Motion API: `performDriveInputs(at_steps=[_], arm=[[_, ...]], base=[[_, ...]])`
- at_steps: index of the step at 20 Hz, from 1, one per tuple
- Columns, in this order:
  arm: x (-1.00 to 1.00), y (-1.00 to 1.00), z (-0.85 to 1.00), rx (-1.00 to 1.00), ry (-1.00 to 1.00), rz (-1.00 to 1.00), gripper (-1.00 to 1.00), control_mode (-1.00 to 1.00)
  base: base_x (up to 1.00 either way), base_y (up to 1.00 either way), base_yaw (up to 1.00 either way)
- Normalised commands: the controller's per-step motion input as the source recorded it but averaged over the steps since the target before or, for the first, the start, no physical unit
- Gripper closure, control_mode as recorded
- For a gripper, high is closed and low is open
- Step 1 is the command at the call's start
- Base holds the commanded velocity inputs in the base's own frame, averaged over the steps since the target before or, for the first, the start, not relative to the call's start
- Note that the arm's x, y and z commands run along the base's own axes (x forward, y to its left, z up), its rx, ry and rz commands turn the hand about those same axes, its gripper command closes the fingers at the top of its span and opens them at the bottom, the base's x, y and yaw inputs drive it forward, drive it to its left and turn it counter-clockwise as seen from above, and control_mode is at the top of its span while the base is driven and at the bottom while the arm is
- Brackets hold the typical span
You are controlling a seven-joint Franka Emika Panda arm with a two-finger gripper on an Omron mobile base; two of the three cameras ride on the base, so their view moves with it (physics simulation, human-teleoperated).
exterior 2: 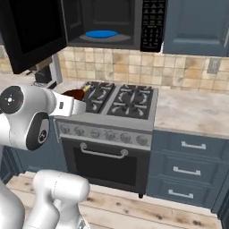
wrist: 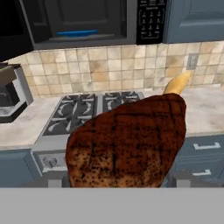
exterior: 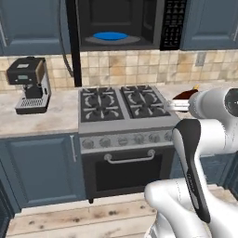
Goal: Transport the steak from the fridge to the microwave and turn on the microwave.
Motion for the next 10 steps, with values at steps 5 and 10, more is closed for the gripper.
performDriveInputs(at_steps=[5, 10], arm=[[0.00, 0.00, 0.00, 0.00, 0.00, 0.00, 1.00, 1.00], [0.00, 0.00, 0.00, 0.00, 0.00, 0.00, 1.00, 1.00]], base=[[0.25, -0.04, 0.26], [0.28, 0.00, 0.17]])
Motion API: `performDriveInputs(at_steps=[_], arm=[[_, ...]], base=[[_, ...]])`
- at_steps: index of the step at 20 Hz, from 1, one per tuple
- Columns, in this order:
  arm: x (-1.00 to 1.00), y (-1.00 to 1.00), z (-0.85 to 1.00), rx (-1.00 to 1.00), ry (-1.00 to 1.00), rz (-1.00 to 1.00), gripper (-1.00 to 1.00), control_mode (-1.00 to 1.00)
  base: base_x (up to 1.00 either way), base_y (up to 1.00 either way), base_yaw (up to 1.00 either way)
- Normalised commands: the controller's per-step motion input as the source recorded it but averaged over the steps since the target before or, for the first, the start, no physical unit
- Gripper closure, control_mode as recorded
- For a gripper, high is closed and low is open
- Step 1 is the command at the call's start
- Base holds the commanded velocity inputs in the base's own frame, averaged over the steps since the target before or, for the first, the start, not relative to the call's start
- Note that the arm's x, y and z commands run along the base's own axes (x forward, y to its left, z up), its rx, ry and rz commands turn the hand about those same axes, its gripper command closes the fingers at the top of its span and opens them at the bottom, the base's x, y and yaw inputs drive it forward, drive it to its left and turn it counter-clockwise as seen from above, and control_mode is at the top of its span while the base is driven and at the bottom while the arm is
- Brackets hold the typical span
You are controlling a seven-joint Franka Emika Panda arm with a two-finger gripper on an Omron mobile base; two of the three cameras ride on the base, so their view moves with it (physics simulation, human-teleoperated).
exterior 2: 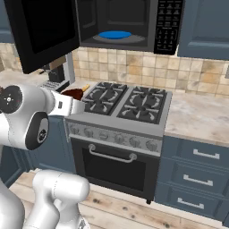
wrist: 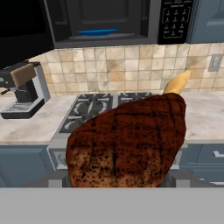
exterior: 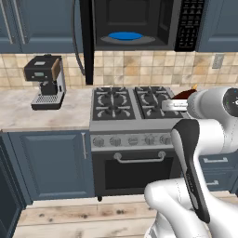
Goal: Transport the steak from the fridge to the microwave and turn on the microwave.
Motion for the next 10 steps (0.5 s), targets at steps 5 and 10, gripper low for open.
performDriveInputs(at_steps=[5, 10], arm=[[0.00, 0.00, 0.00, 0.00, 0.00, 0.00, 1.00, 1.00], [0.00, 0.00, 0.00, 0.00, 0.00, 0.00, 1.00, 1.00]], base=[[0.52, 0.00, 0.02], [0.56, 0.00, 0.00]])
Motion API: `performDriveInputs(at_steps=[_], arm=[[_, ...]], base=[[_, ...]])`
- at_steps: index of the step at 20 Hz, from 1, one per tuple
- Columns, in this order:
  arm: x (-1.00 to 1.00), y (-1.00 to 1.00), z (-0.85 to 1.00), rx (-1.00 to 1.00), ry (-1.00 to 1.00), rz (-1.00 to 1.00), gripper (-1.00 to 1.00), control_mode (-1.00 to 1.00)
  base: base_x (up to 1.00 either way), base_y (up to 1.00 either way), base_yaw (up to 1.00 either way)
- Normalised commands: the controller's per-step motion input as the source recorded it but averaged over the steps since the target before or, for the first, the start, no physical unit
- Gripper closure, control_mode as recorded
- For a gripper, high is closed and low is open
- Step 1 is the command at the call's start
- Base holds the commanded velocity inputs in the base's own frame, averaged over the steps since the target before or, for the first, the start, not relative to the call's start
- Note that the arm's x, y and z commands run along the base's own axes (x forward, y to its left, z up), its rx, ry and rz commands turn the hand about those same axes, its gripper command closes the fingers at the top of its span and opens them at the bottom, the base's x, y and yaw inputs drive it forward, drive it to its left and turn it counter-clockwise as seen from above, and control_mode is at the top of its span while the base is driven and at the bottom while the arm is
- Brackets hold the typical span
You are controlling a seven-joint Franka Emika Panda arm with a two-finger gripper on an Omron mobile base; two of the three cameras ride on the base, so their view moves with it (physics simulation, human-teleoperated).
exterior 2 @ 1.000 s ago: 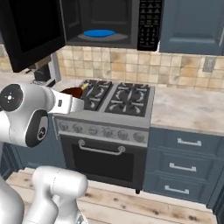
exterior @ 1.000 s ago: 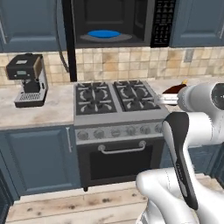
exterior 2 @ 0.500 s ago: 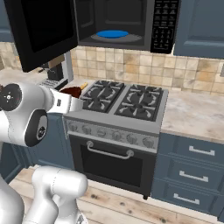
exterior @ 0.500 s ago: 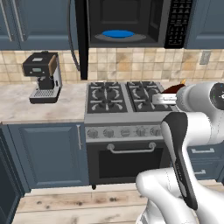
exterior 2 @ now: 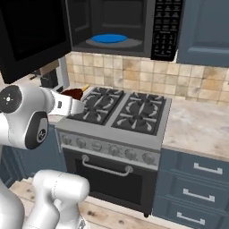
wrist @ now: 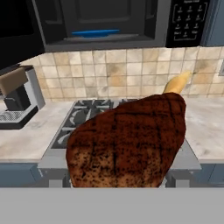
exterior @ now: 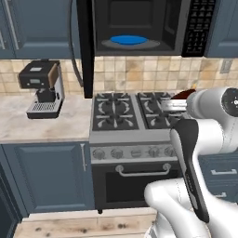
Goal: Transport the steak from the fridge to the microwave and turn on the microwave.
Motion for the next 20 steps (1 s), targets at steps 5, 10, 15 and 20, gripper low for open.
performDriveInputs(at_steps=[5, 10, 15, 20], arm=[[0.00, 0.00, 0.00, 0.00, 0.00, 0.00, 1.00, 1.00], [0.00, 0.00, 0.00, 0.00, 0.00, 0.00, 1.00, 1.00], [0.00, 0.00, 0.00, 0.00, 0.00, 0.00, 1.00, 1.00], [0.00, 0.00, 0.00, 0.00, 0.00, 0.00, 1.00, 1.00]], base=[[0.49, 0.00, 0.00], [0.59, 0.00, 0.00], [0.55, 0.00, 0.00], [0.58, 0.00, 0.00]])
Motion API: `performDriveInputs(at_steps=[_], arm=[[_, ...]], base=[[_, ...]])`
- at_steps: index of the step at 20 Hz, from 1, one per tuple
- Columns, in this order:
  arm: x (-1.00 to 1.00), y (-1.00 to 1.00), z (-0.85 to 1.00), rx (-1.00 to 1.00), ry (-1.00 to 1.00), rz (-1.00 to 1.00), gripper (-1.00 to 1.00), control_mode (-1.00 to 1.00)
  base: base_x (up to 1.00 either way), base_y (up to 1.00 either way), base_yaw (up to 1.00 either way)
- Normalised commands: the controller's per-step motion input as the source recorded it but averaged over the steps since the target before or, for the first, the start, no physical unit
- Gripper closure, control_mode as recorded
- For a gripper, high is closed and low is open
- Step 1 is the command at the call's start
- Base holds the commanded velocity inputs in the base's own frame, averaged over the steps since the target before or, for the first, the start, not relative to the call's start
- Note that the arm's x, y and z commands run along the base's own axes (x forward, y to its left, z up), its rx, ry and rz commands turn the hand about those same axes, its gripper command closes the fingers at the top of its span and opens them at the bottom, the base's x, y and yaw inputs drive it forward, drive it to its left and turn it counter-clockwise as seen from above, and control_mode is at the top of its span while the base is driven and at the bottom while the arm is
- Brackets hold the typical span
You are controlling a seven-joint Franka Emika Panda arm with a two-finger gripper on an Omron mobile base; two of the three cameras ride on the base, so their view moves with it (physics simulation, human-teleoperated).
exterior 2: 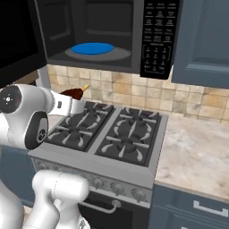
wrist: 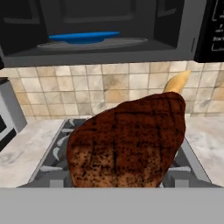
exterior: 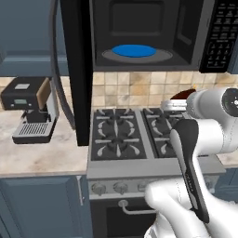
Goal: Transport the steak from the fridge to the microwave and turn on the microwave.
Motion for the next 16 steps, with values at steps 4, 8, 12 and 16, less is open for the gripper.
performDriveInputs(at_steps=[4, 8, 12, 16], arm=[[0.00, 0.00, 0.00, 0.00, 0.00, 0.00, 1.00, 1.00], [0.00, 0.00, 0.00, 0.00, 0.00, 0.00, 1.00, 1.00], [0.00, 0.00, 0.00, 0.00, 0.00, 0.00, 1.00, 1.00], [0.00, 0.00, 0.00, 0.00, 0.00, 0.00, 1.00, 1.00]], base=[[0.57, 0.00, 0.00], [0.43, 0.02, 0.00], [0.24, 0.02, 0.00], [0.05, 0.00, 0.00]])
